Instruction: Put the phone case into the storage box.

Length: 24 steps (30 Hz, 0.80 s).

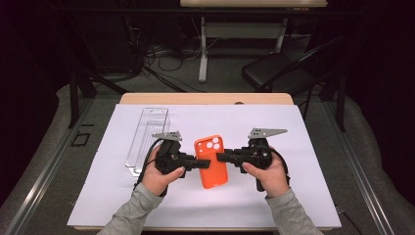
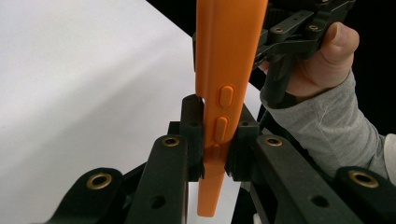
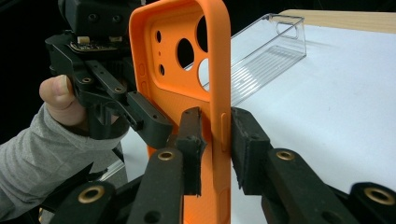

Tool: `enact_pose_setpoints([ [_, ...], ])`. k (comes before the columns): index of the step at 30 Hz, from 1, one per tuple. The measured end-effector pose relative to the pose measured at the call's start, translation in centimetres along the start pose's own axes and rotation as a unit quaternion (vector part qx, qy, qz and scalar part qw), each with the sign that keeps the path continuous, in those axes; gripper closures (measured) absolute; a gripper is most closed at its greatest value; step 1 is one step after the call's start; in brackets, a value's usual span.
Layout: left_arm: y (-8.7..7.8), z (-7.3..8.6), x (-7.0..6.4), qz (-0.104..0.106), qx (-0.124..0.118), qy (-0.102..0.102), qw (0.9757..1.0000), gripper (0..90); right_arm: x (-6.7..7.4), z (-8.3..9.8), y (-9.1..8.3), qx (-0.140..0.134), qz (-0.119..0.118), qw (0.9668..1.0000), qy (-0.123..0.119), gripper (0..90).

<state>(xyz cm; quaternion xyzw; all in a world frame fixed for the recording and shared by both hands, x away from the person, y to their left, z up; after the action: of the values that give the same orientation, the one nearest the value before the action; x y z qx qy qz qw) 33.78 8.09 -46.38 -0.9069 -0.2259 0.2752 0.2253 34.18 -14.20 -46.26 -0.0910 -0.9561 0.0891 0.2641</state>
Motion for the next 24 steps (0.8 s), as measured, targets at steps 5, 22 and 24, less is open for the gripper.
enact_pose_setpoints([
  [5,0.00,0.00,0.03,-0.001,0.000,0.000,1.0000,80.2,-0.08,0.05,-0.03,0.000,0.001,1.0000,0.004,76.4],
  [22,-0.21,-0.06,0.32,0.001,-0.004,-0.004,1.0000,80.3,-0.08,-0.01,-0.19,-0.003,-0.012,0.9999,0.002,81.0],
  [24,-0.24,-0.07,0.34,0.002,-0.003,-0.002,1.0000,80.3,-0.03,-0.03,-0.22,-0.003,-0.013,0.9999,0.000,81.2],
])
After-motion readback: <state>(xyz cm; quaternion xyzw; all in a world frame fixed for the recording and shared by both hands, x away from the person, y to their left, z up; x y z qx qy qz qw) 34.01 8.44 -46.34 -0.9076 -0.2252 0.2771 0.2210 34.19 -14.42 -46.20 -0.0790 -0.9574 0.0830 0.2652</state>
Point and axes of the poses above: each handheld gripper's, and its own axes: y roughly forward along the jaws, z roughly out of its underside, x roughly to its left, the point moved 3 cm from there along y, roughly forward along the jaws, and after that the axes turned 14 degrees about -z, right-handed, at the moved point
